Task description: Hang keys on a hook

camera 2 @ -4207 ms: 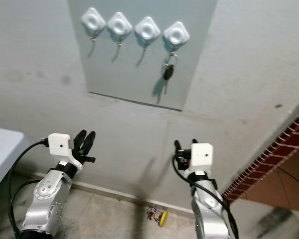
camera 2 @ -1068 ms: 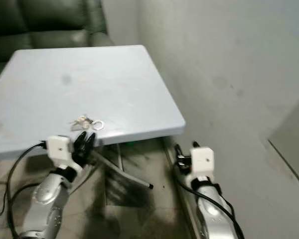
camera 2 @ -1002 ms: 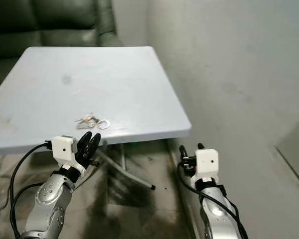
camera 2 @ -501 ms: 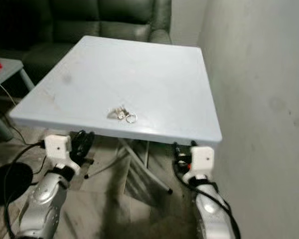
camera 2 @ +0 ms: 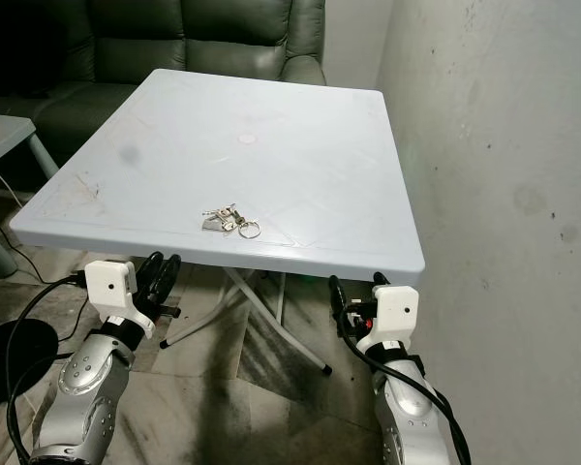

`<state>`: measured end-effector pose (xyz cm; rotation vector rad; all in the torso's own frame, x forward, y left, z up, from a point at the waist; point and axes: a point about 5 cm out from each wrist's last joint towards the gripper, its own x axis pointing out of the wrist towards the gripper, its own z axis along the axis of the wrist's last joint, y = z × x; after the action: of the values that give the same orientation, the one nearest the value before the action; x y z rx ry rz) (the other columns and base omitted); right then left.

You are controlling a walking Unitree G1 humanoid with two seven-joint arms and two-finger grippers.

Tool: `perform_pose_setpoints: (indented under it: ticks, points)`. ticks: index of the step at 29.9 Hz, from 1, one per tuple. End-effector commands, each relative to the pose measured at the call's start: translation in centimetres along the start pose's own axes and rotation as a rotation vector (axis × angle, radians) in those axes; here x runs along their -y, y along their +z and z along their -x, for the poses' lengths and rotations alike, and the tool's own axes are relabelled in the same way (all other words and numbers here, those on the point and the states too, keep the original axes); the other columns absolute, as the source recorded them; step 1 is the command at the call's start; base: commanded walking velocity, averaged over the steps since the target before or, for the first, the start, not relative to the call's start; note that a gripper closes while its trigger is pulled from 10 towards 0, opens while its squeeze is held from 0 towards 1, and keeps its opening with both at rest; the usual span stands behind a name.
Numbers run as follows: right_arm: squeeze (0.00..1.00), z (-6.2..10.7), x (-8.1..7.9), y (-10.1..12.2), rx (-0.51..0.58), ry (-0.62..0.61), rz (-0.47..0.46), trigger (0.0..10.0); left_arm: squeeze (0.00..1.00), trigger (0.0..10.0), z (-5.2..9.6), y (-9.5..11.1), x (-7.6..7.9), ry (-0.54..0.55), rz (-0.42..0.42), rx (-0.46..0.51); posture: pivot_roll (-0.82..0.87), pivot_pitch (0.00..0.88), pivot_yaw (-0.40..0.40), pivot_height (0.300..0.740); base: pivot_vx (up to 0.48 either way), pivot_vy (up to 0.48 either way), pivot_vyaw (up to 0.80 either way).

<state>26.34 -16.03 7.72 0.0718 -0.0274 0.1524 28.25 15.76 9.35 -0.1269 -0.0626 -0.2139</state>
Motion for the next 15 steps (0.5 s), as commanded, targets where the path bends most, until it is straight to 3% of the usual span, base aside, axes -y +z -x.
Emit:
perform_pose_setpoints:
  ticks: [1,6,7,15]
  points:
    - [1.00,-0.13,0.05,0.43,0.022,0.001,0.003,10.0,0.00,10.0,-0.19,-0.04,-0.25,0.009,-0.003,-0.012,-0.04,0.026,-0.045,0.740,0.000,0.000,0.00]
    - [1.00,-0.30,0.35,0.27,-0.001,-0.026,0.045,10.0,0.00,10.0,-0.26,-0.03,-0.28,0.012,-0.001,-0.013,-0.04,0.024,-0.044,0.740,0.000,0.000,0.00]
    - [0.00,-0.35,0.45,0.20,-0.008,-0.031,0.063,10.0,0.00,10.0,-0.27,-0.05,-0.28,0.014,0.000,-0.015,-0.04,0.020,-0.045,0.740,0.000,0.000,0.00]
    - [0.00,-0.36,0.59,0.21,-0.003,-0.029,0.073,10.0,0.00,10.0,-0.44,-0.06,-0.30,0.018,0.010,-0.016,-0.04,0.014,-0.047,0.740,0.000,0.403,0.00]
